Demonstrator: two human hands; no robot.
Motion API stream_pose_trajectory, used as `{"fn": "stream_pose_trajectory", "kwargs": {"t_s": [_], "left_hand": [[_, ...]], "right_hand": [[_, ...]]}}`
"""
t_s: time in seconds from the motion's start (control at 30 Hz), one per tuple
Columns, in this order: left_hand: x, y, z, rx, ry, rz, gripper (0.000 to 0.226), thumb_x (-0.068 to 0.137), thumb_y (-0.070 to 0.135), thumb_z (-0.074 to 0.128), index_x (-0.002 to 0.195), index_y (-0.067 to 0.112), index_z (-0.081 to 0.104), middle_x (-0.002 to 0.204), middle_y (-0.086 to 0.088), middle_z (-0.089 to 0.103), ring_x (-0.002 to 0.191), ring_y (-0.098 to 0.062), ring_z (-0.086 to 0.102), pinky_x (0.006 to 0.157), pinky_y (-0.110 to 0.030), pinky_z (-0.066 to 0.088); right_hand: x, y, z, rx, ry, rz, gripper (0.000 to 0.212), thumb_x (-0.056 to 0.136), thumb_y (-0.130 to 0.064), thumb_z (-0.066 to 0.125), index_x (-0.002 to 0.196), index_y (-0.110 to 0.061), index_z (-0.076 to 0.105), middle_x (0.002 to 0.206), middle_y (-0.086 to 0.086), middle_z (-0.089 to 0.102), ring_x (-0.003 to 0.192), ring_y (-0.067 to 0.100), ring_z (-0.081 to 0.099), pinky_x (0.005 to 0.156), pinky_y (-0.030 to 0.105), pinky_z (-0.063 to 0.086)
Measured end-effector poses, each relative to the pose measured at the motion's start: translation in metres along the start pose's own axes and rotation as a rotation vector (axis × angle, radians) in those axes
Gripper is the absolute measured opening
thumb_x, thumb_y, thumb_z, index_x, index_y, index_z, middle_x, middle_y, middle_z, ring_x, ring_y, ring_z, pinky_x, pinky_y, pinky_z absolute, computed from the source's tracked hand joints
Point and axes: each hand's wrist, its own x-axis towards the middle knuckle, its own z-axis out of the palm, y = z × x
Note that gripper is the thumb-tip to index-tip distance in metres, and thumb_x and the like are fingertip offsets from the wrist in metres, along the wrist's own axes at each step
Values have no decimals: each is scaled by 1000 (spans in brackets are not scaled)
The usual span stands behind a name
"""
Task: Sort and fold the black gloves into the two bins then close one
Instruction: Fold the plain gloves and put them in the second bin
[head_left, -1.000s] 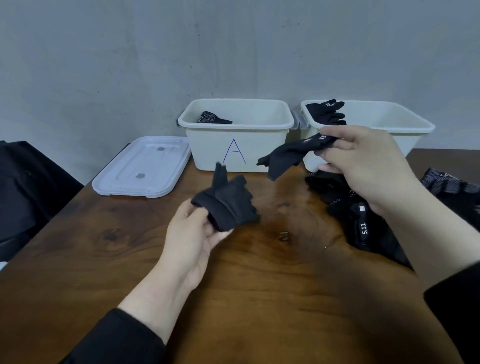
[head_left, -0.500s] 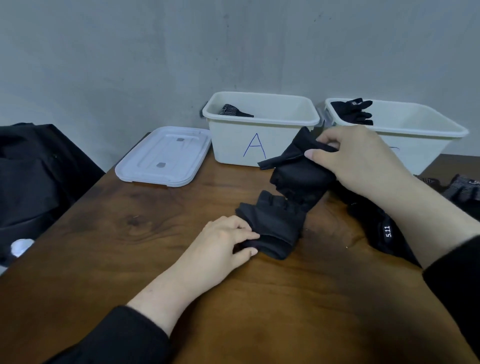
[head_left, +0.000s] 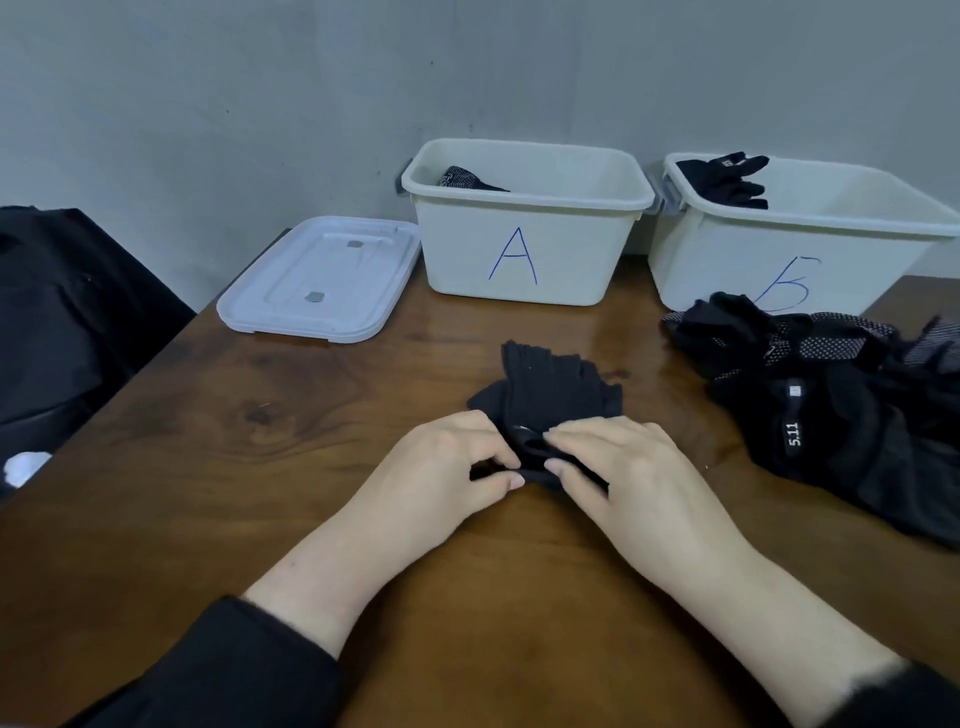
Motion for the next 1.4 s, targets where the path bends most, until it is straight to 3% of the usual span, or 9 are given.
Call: {"fn": "stream_pose_trajectory", "kwargs": {"t_s": [0.27, 0.4, 0.47, 0.67, 0.9, 1.07, 1.13, 1.23, 1.4], "left_hand": [[-1, -1, -1, 8, 44, -44, 15, 87, 40, 75, 84, 27, 68, 90, 15, 63, 91, -5, 59, 77, -19, 47], [0, 1, -8, 36, 87, 62, 37, 88, 55, 65, 118, 34, 64, 122, 24, 51, 116, 0, 51, 96, -10, 39], [5, -2, -6, 147, -7, 142, 49, 92, 61, 53, 134, 38, 60, 144, 22, 42, 133, 2, 38, 111, -20, 29], [13, -13, -4, 118, -58, 207, 38, 98, 45, 55, 130, 30, 68, 154, 19, 41, 140, 4, 35, 115, -25, 34], [20, -18, -5, 180, -100, 288, 38, 100, 45, 52, 131, 29, 68, 153, 15, 47, 149, 1, 26, 122, -32, 22], [19, -12, 0, 272, -158, 250, 72, 86, 70, 56, 148, 34, 45, 152, 20, 44, 147, 10, 15, 122, -25, 3], [20, -5, 3, 273, -98, 233, 75, 83, 66, 62, 149, 33, 44, 143, 17, 51, 137, 15, 15, 118, -26, 8], [22, 6, 7, 179, 20, 137, 53, 86, 54, 67, 134, 35, 55, 125, 17, 60, 116, 12, 24, 111, -26, 24], [19, 10, 8, 4, 7, -24, 25, 93, 49, 62, 116, 42, 56, 101, 24, 65, 109, 2, 42, 90, -19, 40]], "right_hand": [[-7, 8, 0, 16, -203, 4, 49, 96, -54, 48, 136, -29, 63, 125, -17, 59, 116, 5, 51, 101, 33, 39], [-6, 10, -1, 17, -198, 25, 49, 95, -51, 48, 136, -28, 64, 119, -13, 58, 108, 9, 52, 95, 36, 43], [-6, 7, -1, 15, -196, 33, 49, 96, -50, 47, 135, -26, 65, 117, -11, 59, 104, 11, 53, 92, 37, 45], [-11, 8, -6, 48, -205, 61, 57, 93, -60, 46, 137, -27, 62, 121, -15, 53, 112, 8, 50, 102, 36, 40], [-15, 21, -13, 123, -254, 64, 61, 90, -64, 48, 141, -33, 57, 129, -21, 49, 121, 1, 47, 122, 34, 22], [-6, 22, -14, 70, -209, 44, 45, 96, -54, 44, 124, -28, 67, 112, -16, 61, 108, 6, 57, 110, 35, 40], [-3, 19, -15, 91, -148, 77, 41, 98, -49, 41, 114, -24, 69, 101, -15, 64, 99, 7, 59, 102, 33, 44], [-3, 18, -23, 262, -128, 187, 37, 96, -54, 40, 104, -29, 66, 92, -19, 64, 95, 3, 56, 85, 18, 42], [-10, 20, -35, 394, -307, 247, 51, 81, -66, 64, 128, -53, 49, 108, -32, 59, 109, -10, 50, 84, 14, 44]]}}
